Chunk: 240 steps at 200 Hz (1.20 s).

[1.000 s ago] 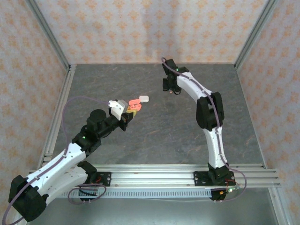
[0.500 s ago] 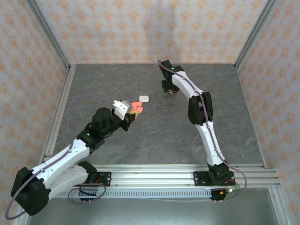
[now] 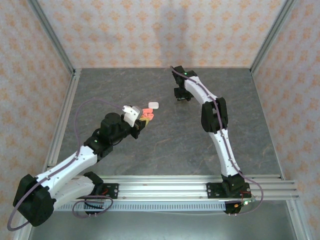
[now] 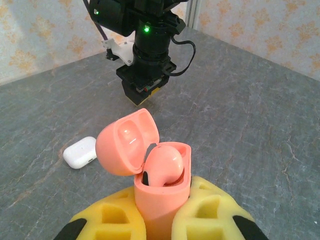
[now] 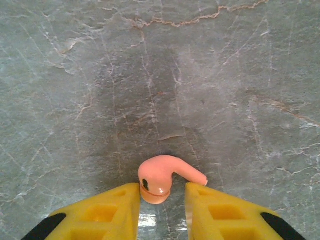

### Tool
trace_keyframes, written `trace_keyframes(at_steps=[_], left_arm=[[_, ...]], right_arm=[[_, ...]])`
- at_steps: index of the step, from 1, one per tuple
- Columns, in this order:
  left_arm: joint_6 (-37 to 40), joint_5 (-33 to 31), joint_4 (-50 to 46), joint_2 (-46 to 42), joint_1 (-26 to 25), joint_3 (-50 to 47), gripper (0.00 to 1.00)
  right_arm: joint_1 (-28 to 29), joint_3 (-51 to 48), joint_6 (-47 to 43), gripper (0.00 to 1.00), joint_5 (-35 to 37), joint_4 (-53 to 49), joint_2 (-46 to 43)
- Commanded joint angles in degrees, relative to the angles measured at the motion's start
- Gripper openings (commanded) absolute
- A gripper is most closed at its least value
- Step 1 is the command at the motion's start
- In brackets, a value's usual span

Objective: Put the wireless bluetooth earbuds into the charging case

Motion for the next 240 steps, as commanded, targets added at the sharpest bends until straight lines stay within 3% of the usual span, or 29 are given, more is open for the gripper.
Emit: trace_keyframes(at_steps=[1, 60, 110, 194, 240], left_arm=[[0.7, 0.8, -1.3, -2.5, 0.3, 1.0, 0.00], [0.1, 0.0, -2.3, -6.3, 0.3, -0.6, 0.00], [-0.5, 0.0, -2.4, -8.6, 0.3, -1.7, 0.00], [-0.2, 1.0, -1.1, -9.1, 0.3, -3.1, 0.00], [-0.3, 2.3, -1.1, -9.1, 0.3, -3.4, 0.00]], right_arm=[[-0.3, -0.4, -0.2, 0.28, -1.2, -1.8, -0.2], [-0.3, -2.9, 0.5, 0.17, -3.4, -1.0, -3.1], [-0.2, -9.0, 2.7, 0.14, -5.0, -0.2, -9.3], [3.6, -43.8, 14.3, 0.15, -10.5, 9.3, -32.5], [8.2, -55.5, 20.6, 0.15, -12.5, 12.1, -36.3]])
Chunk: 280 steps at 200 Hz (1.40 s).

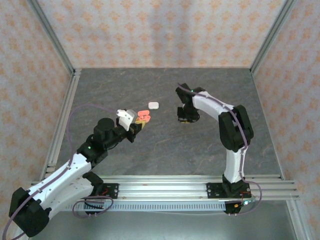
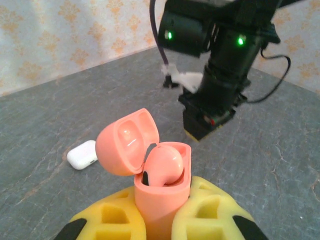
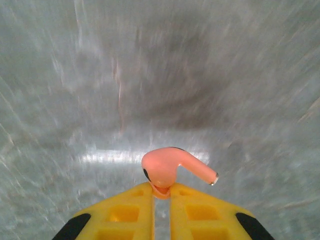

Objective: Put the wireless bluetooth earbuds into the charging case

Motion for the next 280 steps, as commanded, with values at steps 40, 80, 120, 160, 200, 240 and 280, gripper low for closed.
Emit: trace_keyframes(at_steps=[40, 80, 120, 160, 200, 240, 280], left_arm=[[0.1, 1.7, 1.4, -0.7, 0.3, -0.6, 0.00], [1.9, 1.0, -0.3, 0.1, 0.3, 1.4, 0.00], [1.0, 1.6, 0.6, 2.4, 0.3, 2.1, 0.00], [0.5, 1.5, -0.4, 3.1, 0.3, 3.0, 0.00], [0.5, 1.0, -1.0, 2.5, 0.3, 2.9, 0.00], [0.5, 0.7, -1.1, 2.4, 0.3, 2.9, 0.00], [0.3, 1.0, -0.6, 2.5, 0.3, 2.9, 0.00]], right_arm=[[3.8, -3.8, 6.6, 0.24, -4.0, 3.6, 0.0], [3.7, 0.3, 4.4, 0.32, -5.8, 1.1, 0.2], [0.8, 5.9, 0.2, 0.30, -5.0, -2.4, 1.4], [-3.3, 7.3, -2.3, 0.22, -6.3, -1.8, 6.2], [-4.1, 3.3, -2.5, 0.17, -7.3, 1.0, 7.8], [-3.9, -3.9, -0.6, 0.15, -8.5, 4.1, 3.5], [-3.0, -9.9, 1.2, 0.15, -8.6, 5.6, -1.1]])
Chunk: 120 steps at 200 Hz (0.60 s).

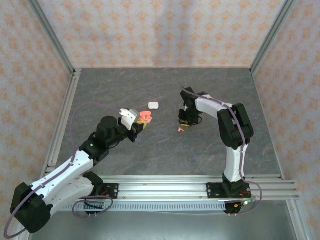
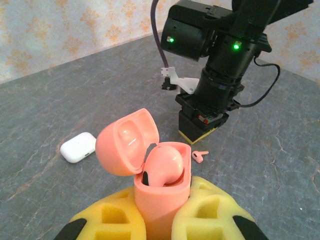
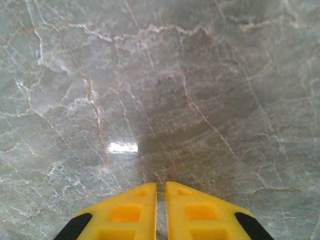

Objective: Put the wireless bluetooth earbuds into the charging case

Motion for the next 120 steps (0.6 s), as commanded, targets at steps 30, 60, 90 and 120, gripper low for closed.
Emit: trace_keyframes(at_steps=[30, 60, 90, 120], left_arm=[[-0.3, 0.5, -0.1, -0.8, 0.2, 1.8, 0.00], [-0.4, 0.6, -0.2, -0.9, 0.3, 1.8, 0.00], [-0.1, 0.2, -0.5, -1.8, 0.3, 1.4, 0.00], [0.0, -0.1, -0.6, -2.5, 0.3, 0.9, 0.00]], right_arm=[[3.1, -6.3, 3.5, 0.15, -1.6, -2.6, -4.6], [4.1, -6.0, 4.8, 0.15, -2.5, -2.5, -5.2], [4.5, -5.8, 5.4, 0.15, -2.0, -3.3, -6.7], [4.4, -5.1, 5.1, 0.15, 0.9, -5.5, -8.6]])
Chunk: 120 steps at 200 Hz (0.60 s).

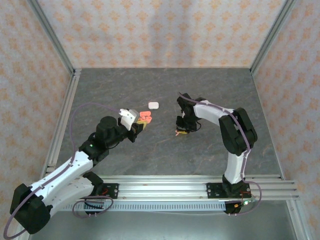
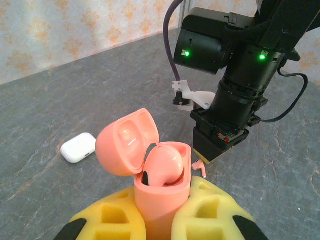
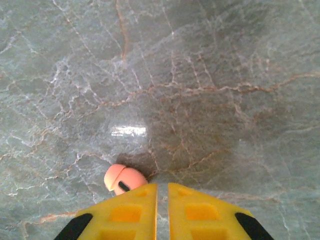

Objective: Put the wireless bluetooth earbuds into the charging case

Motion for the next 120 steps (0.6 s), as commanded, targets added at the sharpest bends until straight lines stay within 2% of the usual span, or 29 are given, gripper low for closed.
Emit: trace_keyframes(at_steps=[1, 40, 84, 120], left_arm=[[0.3, -0.1, -0.2, -1.5, 0.3, 0.9, 0.00], [0.4, -0.1, 0.0, -1.6, 0.3, 0.9, 0.00], [0.5, -0.1, 0.3, -1.2, 0.3, 0.9, 0.00], [0.6, -0.1, -0.4, -1.6, 0.3, 0.9, 0.00]], right_arm=[[0.0, 0.3, 0.6, 0.15, 3.0, -4.0, -3.3], [0.1, 1.5, 1.5, 0.16, 4.4, -4.7, -6.0], [1.5, 0.1, 4.6, 0.42, 1.3, 0.3, -6.2], [2.7, 0.8, 4.6, 0.47, 0.8, 1.0, -2.8]])
